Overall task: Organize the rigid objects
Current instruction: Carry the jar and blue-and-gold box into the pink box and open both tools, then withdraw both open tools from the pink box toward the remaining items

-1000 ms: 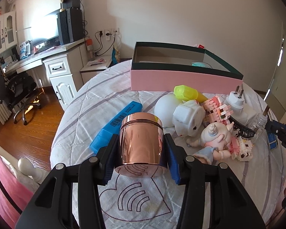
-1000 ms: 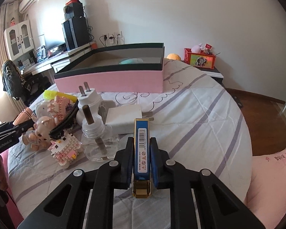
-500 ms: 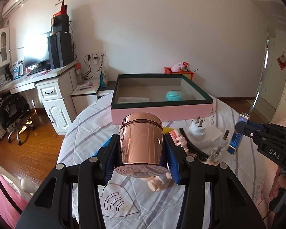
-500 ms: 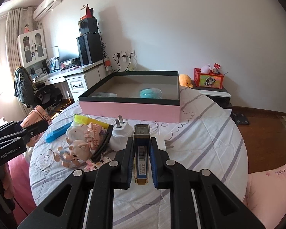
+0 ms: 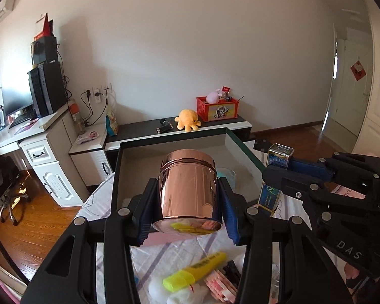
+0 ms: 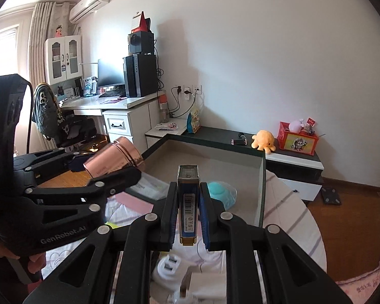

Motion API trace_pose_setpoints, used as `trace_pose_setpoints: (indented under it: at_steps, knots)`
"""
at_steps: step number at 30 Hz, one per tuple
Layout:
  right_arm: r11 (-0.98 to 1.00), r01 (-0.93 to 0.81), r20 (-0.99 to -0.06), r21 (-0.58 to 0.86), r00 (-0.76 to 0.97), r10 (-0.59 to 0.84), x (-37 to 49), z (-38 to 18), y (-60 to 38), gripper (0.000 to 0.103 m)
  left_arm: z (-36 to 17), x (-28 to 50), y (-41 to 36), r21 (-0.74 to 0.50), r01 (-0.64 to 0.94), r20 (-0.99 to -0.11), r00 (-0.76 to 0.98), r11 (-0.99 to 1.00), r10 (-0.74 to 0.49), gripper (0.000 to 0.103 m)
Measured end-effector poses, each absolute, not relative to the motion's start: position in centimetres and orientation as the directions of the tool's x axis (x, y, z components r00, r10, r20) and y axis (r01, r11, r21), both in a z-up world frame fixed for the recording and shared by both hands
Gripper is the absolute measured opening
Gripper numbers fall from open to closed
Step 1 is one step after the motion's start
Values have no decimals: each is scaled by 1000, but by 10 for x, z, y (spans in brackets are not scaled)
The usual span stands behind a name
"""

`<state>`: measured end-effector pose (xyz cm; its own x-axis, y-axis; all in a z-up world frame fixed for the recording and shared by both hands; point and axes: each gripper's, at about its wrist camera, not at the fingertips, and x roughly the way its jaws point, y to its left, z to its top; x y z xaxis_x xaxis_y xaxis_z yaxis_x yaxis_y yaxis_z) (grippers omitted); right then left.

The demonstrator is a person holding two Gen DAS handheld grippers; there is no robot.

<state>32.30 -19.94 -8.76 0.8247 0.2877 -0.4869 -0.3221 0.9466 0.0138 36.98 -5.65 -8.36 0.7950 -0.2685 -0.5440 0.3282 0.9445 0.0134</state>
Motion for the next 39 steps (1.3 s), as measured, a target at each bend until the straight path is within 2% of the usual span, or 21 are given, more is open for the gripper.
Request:
trace_pose_setpoints:
  at_steps: [5,12,20,21,23,25,26,27,29,31,33,35,39]
  knots:
    - [932,-362,-559,26,767,314,389,-99,-182,16,-100,432,-54,37,283,-614,763,958,-202,47]
    - [922,-380,-676,67,663,323,450,-152,-172,16,-139,483,-49,43,262,-705,692,964,-157,47]
    - [923,-377,-720,82,617,316,469,-174,-169,16,-166,500,-47,54,237,-743,658,970,-119,48]
    - [923,-375,-730,86,607,314,471,-176,-169,16,-166,500,-47,55,231,-743,659,971,-115,49]
    - [924,-370,-742,96,592,314,476,-178,-167,17,-164,496,-44,60,207,-740,666,977,-95,61]
    - [929,-355,-741,105,596,311,474,-176,-171,22,-156,490,-38,53,181,-723,686,982,-87,72]
    - [931,-347,-731,111,607,313,471,-172,-173,28,-150,485,-33,45,173,-712,697,984,-90,74]
    - [932,-342,-719,118,618,318,467,-167,-175,39,-142,479,-29,35,168,-697,711,985,-96,75]
    - [939,-322,-695,122,648,313,454,-154,-182,53,-126,460,-21,17,152,-658,746,988,-103,85]
    - [940,-320,-660,118,681,315,439,-139,-184,57,-109,436,-16,20,134,-612,785,991,-94,92]
    - [943,-313,-633,112,709,310,419,-123,-188,72,-93,408,-11,21,115,-561,824,993,-83,98]
    - [947,-307,-585,95,752,302,391,-104,-189,81,-80,377,-6,18,96,-506,859,995,-74,103]
    - [953,-292,-513,83,807,292,333,-77,-192,83,-60,310,1,1,69,-409,910,998,-62,103]
